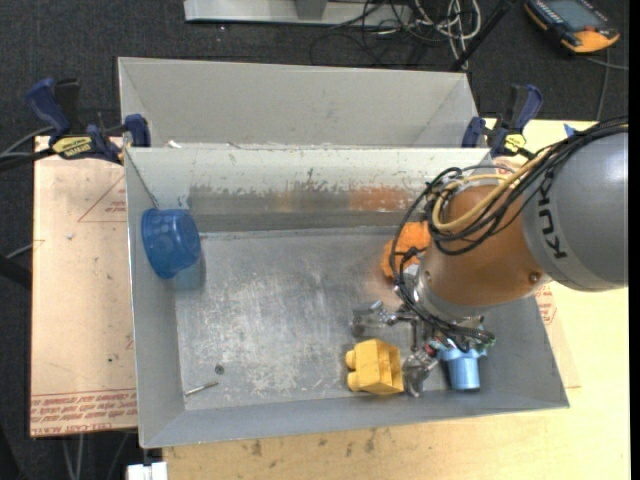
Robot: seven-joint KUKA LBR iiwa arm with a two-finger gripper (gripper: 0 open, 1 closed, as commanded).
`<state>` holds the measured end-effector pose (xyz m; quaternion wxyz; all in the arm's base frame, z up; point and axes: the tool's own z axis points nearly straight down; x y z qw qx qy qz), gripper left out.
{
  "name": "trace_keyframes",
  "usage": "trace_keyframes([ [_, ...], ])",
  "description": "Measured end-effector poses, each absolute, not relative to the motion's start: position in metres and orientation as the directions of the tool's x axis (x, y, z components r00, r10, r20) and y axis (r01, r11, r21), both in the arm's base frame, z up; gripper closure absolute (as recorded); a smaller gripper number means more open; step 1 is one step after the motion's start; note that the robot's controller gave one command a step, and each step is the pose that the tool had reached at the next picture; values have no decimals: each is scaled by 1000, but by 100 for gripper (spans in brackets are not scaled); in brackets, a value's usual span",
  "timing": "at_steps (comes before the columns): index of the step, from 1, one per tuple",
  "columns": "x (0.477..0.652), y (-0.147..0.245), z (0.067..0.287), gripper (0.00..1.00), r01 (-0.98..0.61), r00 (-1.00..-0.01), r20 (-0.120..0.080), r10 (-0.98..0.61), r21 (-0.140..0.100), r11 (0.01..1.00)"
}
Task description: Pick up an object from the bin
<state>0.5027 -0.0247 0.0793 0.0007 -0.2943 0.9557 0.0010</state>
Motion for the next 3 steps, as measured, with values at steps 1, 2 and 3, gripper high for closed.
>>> trace_keyframes([
  [1, 487, 30, 76, 100, -497, -868, -24, -497, -9, 868],
  [2, 487, 30, 76, 100, -497, -868, -24, -497, -9, 868],
  [3, 502, 20, 248, 100, -516, -856, -9, -516, -4, 856],
])
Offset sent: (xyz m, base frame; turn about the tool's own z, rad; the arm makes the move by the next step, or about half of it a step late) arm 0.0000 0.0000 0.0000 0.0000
